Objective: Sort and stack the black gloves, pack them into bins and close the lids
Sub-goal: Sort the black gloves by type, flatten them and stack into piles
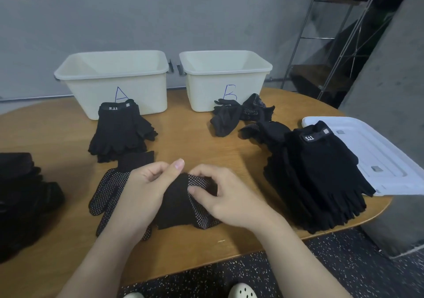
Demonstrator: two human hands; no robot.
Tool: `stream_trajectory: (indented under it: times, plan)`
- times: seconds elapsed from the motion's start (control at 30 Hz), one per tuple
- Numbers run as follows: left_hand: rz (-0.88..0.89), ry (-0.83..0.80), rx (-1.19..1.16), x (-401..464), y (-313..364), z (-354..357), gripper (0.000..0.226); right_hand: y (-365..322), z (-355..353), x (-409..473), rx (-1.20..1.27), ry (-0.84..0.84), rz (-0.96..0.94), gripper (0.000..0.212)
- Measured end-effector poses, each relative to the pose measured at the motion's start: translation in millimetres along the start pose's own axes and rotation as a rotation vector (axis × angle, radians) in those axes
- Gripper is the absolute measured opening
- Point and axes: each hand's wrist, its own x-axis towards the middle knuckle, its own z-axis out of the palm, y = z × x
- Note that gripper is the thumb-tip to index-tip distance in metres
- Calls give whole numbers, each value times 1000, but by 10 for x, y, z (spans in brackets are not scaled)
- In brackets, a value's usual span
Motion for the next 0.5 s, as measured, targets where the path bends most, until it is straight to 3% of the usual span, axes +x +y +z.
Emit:
stream_trajectory:
  times: [0.1, 0.2, 0.33, 0.5]
  plan:
    - [-89, -74, -35, 1, 18, -29, 39, -9, -16, 22, 19, 120, -18, 10]
    - [-127, -110, 10, 3, -13, -14, 16, 27, -47, 55, 54, 258, -6, 12]
    - [-121, 6, -16, 50, -106, -2, 37, 71, -98, 60, 136, 304, 25, 14]
    - [-25, 42, -87, 39, -63, 7, 37, 28, -158, 17, 249, 206, 45, 22]
